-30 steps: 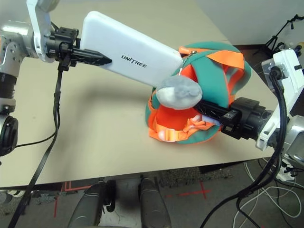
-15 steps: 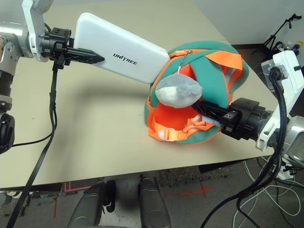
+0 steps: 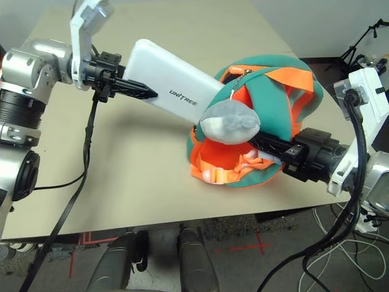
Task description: Put the pencil case into the backpack and zip it.
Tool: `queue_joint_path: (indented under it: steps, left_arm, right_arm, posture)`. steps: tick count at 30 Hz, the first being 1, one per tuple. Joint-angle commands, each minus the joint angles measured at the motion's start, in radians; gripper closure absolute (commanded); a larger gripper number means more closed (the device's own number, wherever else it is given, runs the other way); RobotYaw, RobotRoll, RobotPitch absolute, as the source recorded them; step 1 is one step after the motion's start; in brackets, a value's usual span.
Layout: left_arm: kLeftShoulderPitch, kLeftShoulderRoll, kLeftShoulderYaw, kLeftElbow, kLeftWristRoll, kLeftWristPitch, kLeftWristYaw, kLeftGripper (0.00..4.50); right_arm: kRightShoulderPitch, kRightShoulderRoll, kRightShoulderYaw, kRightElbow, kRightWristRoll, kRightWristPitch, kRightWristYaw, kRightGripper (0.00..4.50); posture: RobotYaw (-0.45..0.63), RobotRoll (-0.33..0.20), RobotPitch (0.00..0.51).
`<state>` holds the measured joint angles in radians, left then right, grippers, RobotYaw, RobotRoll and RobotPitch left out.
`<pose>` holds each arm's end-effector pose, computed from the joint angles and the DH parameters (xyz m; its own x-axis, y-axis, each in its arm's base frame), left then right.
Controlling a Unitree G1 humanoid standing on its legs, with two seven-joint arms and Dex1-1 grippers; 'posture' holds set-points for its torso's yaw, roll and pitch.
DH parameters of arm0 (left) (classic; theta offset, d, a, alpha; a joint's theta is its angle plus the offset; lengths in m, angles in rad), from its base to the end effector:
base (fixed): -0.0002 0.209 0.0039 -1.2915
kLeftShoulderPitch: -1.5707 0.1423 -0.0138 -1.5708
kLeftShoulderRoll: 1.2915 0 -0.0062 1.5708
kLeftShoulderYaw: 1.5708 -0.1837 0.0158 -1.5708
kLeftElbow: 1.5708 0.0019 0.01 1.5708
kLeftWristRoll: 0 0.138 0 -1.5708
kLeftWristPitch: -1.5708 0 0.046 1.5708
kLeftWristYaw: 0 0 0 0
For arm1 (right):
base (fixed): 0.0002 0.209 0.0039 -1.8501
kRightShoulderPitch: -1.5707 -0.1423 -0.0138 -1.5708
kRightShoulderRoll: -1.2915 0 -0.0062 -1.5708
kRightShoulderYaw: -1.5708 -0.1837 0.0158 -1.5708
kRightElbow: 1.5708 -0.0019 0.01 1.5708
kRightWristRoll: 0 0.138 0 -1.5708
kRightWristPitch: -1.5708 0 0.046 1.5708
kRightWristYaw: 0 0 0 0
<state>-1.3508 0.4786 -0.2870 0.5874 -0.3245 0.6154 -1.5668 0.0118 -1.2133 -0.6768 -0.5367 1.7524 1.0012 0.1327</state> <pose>0.3514 0.1410 0.3123 -0.0864 -0.9323 -0.3514 0.9910 -0.1166 0.0657 0.1490 -0.2643 0.2689 0.7448 0.6281 -0.2252 -0.6048 0.7781 0.1697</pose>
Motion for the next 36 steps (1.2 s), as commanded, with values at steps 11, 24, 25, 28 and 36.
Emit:
queue_joint_path:
  steps: [11,24,25,28,36]
  left_arm:
    - [-0.135,-0.311,-0.079,0.351,0.165,-0.211,0.030,3.08]
    - [-0.096,-0.201,0.038,0.159,0.131,-0.112,0.008,1.24]
    - [-0.095,-0.182,0.050,0.129,0.116,-0.083,0.000,0.91]
    - [-0.095,-0.143,0.075,0.069,0.083,-0.021,-0.008,0.00]
    - [-0.076,-0.135,0.089,0.051,0.083,-0.045,0.042,1.46]
  right_arm:
    - [-0.040,0.012,0.053,-0.006,-0.036,-0.021,0.034,4.36]
    - [-0.047,0.010,0.055,0.003,-0.060,-0.016,0.047,4.36]
    - [-0.050,0.010,0.059,0.004,-0.064,-0.017,0.050,4.36]
    - [-0.064,0.014,0.079,0.010,-0.080,-0.020,0.058,4.36]
    - [-0.104,0.027,0.126,0.023,-0.112,-0.022,0.080,4.36]
  posture:
    - [-0.13,0.000,0.165]
    - [-0.12,0.000,0.160]
    - [-0.11,0.000,0.159]
    - [-0.10,0.000,0.160]
    - [-0.09,0.000,0.161]
